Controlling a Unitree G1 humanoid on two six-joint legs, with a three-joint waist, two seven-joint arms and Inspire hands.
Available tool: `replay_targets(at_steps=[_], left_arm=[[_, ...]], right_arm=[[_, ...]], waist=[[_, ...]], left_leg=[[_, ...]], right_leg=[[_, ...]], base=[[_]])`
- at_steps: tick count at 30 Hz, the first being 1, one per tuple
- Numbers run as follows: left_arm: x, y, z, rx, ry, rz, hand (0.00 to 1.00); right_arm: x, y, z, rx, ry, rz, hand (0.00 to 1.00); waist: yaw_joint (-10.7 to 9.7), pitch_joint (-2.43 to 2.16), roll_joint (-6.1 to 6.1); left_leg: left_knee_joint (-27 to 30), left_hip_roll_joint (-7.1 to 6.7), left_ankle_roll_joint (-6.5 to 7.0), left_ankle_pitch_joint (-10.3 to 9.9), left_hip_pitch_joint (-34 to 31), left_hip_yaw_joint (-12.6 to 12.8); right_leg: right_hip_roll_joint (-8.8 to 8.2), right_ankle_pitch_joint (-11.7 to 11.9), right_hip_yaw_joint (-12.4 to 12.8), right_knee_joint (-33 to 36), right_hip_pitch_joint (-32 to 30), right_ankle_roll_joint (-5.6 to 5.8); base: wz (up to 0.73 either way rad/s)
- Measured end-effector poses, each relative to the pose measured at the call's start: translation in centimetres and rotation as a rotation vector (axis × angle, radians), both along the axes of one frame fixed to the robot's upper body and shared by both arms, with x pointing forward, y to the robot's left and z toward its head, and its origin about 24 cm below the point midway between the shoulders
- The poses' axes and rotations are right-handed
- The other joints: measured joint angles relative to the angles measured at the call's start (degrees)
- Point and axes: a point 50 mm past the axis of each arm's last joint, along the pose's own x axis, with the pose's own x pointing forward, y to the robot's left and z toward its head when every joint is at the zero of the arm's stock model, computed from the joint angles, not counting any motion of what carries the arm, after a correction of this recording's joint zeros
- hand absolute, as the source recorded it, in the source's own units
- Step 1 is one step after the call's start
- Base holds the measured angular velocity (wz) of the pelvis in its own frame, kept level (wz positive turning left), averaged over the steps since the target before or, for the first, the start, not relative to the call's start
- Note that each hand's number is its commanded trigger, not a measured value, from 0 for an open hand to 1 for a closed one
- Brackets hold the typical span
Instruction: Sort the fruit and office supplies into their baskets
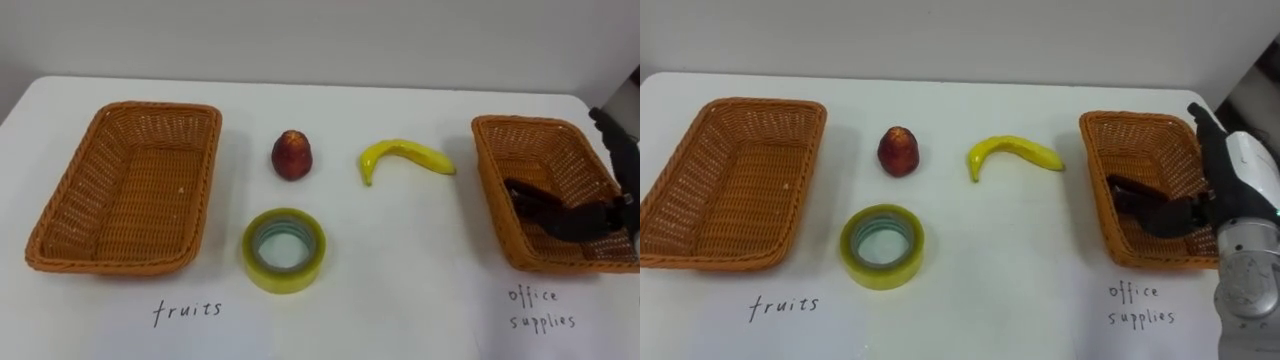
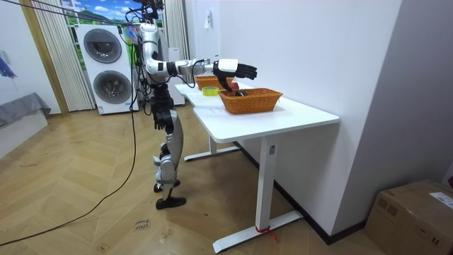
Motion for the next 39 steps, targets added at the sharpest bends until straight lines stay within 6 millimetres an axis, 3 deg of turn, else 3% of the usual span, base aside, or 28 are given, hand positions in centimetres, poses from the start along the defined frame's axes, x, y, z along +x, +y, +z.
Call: replay_targets(at_steps=[21, 25, 34, 39], left_arm=[[0.4, 0.1, 0.0, 0.004, -0.017, -0.003, 0.0], [0.3, 0.1, 0.0, 0.007, -0.015, 0.0, 0.0], [-0.2, 0.1, 0.1, 0.016, 0.002, 0.009, 0.0], [-0.3, 0.0, 0.1, 0.011, 0.003, 0.009, 0.0]], right_arm=[[-0.1, -0.3, -0.6, 0.008, 0.024, -0.013, 0.0], [-0.1, -0.2, -0.5, 0.033, 0.01, -0.014, 0.0], [0.1, 0.5, 2.8, 0.083, -0.22, -0.018, 0.0], [0.0, 0.7, 3.7, 0.096, -0.287, -0.011, 0.0]], waist=[[0.1, -0.03, -0.37], [0.1, -0.03, -0.96], [0.1, -0.08, -2.28], [0.6, -0.07, -1.84]], left_leg=[[-0.1, 0.0, 0.0, 0.0, 0.0, 0.1], [-0.5, -0.03, 0.0, 0.0, 0.4, 0.1], [-0.7, -0.02, -0.01, 0.0, 0.8, 0.5], [-0.7, -0.04, 0.0, 0.0, 0.7, 0.2]], right_leg=[[0.04, 0.0, 0.2, 0.0, -0.1, 0.0], [0.06, 0.0, 0.2, 0.1, 0.0, 0.0], [0.04, 0.0, 0.2, 0.2, 0.1, 0.03], [0.01, 0.0, 0.0, 0.0, 0.1, 0.04]], base=[[0.0], [0.0], [-0.02], [0.0]])
